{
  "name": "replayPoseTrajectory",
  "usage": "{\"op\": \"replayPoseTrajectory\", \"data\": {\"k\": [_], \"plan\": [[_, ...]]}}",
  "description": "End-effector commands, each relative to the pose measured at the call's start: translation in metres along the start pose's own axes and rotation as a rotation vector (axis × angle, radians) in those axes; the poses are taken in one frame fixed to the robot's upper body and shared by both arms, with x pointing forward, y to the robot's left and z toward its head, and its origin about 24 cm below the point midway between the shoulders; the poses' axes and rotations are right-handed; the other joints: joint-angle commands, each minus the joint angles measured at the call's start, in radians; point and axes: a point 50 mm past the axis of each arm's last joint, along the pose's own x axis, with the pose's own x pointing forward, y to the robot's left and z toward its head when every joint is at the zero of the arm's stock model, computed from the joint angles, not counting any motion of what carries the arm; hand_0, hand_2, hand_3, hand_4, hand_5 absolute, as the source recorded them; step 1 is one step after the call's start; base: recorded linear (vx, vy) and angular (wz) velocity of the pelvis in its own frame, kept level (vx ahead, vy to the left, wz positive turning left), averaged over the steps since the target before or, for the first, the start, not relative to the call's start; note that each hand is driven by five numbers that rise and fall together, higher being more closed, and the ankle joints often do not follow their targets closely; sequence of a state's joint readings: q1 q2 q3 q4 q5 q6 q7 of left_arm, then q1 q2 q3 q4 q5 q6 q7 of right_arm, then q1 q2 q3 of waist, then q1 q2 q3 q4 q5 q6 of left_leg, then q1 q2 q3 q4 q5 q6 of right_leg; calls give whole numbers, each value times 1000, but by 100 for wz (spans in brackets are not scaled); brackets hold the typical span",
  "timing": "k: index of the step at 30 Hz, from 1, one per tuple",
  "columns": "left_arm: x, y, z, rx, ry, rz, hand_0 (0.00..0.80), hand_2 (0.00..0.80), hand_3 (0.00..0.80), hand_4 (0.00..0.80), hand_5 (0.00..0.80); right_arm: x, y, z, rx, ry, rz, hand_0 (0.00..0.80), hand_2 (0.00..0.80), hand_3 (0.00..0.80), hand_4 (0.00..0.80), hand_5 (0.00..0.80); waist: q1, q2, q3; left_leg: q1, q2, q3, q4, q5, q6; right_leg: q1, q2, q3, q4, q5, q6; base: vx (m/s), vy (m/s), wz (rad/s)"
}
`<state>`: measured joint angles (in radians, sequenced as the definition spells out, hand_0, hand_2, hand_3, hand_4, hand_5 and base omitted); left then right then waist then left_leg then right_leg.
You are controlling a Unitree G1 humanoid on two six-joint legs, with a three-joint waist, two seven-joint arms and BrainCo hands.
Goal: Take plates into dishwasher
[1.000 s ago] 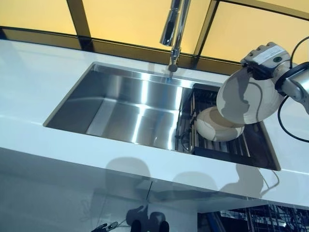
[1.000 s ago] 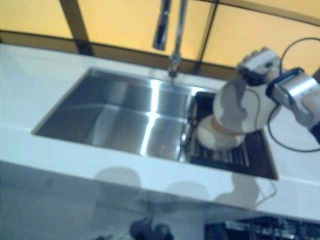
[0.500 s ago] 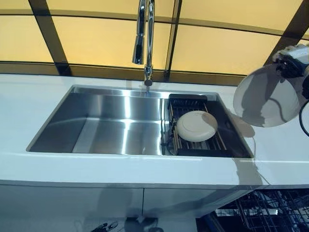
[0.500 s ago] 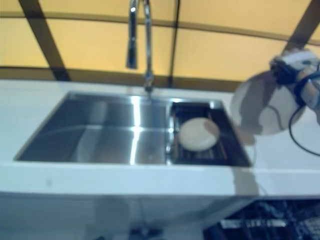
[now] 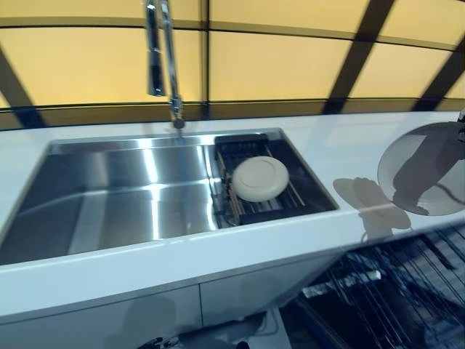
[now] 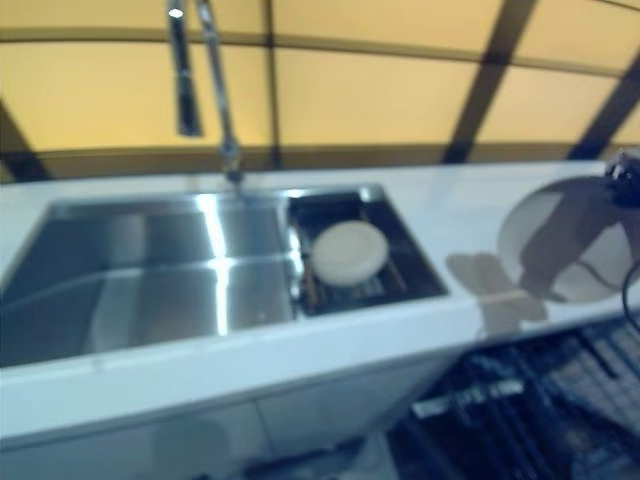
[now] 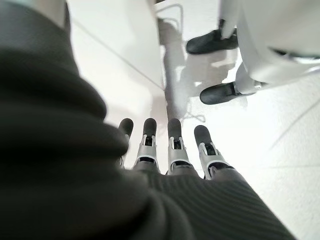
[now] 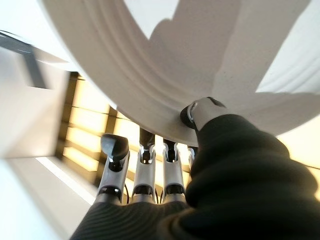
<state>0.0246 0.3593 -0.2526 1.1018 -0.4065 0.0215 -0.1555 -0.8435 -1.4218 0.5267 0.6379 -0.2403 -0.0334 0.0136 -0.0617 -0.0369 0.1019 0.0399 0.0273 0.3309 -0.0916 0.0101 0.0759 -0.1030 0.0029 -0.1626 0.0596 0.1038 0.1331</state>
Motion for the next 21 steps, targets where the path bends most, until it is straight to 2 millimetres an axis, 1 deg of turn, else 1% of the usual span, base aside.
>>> {"op": "replayPoseTrajectory", "data": {"k": [1,2,4,5,7,8,10,11,13,15,18,21], "plan": [[-4,20,5,2,5,57,0,0,0,0,0,-2,-44,-12,100,67,-191,800,800,800,800,800,17,-28,-13,32,-55,-58,4,-95,12,67,-51,-53,166,-118,-22,-47,-65,-70],[-4,22,3,0,11,62,0,0,0,0,0,-2,-43,-13,109,74,-195,800,800,800,800,800,23,-33,-20,24,-58,-49,4,-92,8,91,-48,-61,184,-133,-25,-42,-87,-62],[-5,23,-1,-6,22,60,0,0,0,0,0,0,-41,-14,112,83,-194,800,800,800,800,800,34,-49,-33,-1,-72,-36,4,-87,2,166,-39,-59,155,-146,-27,-36,-106,-60],[-6,24,-4,-6,29,57,0,0,0,0,0,1,-40,-16,116,92,-194,800,800,800,800,800,41,-59,-43,-15,-84,-33,4,-85,2,206,-34,-55,123,-150,-29,-48,-126,-56],[-6,22,-10,-22,37,61,0,0,0,0,0,4,-38,-15,144,80,-201,800,800,800,800,800,64,-71,-55,-30,-90,-12,4,-77,-8,268,-30,-87,-12,-168,-43,-95,-141,-62],[-5,21,-11,-33,34,65,0,0,0,0,0,7,-39,-11,174,71,-201,800,800,800,800,800,74,-75,-59,-45,-89,-1,4,-66,-20,276,-24,-82,-62,-179,-50,-126,-129,-96],[-4,17,-10,-35,32,57,0,0,0,0,0,9,-42,-8,180,66,-196,800,800,800,800,800,73,-72,-60,-55,-83,0,4,-55,-29,274,-16,-62,-89,-182,-62,-131,-118,-102],[-3,13,-9,-29,27,48,0,0,0,0,0,8,-42,-9,182,67,-192,800,800,800,800,800,69,-70,-59,-60,-80,-3,4,-48,-31,269,-13,-53,-95,-179,-66,-138,-110,-50],[-1,8,-7,-25,16,36,0,0,0,0,0,6,-39,-10,183,63,-182,800,800,800,800,800,60,-67,-59,-65,-76,-3,4,-45,-35,265,-9,-44,-103,-173,-69,-144,-92,-27],[0,5,-2,-28,2,36,0,0,0,0,0,5,-34,-9,193,55,-162,800,800,800,800,800,47,-66,-60,-68,-75,-1,4,-46,-36,261,-2,-37,-107,-170,-72,-152,-80,5],[1,4,3,-30,-10,50,0,0,0,0,0,5,-27,-7,199,45,-134,800,800,800,800,800,38,-67,-59,-69,-75,0,4,-46,-37,258,4,-34,-105,-171,-76,-140,-68,9],[2,6,11,-30,-27,70,0,0,0,0,0,5,-14,-3,185,47,-76,800,800,800,800,800,32,-68,-55,-72,-75,-7,4,-42,-39,249,15,-26,-92,-181,-88,-206,-100,3]]}}
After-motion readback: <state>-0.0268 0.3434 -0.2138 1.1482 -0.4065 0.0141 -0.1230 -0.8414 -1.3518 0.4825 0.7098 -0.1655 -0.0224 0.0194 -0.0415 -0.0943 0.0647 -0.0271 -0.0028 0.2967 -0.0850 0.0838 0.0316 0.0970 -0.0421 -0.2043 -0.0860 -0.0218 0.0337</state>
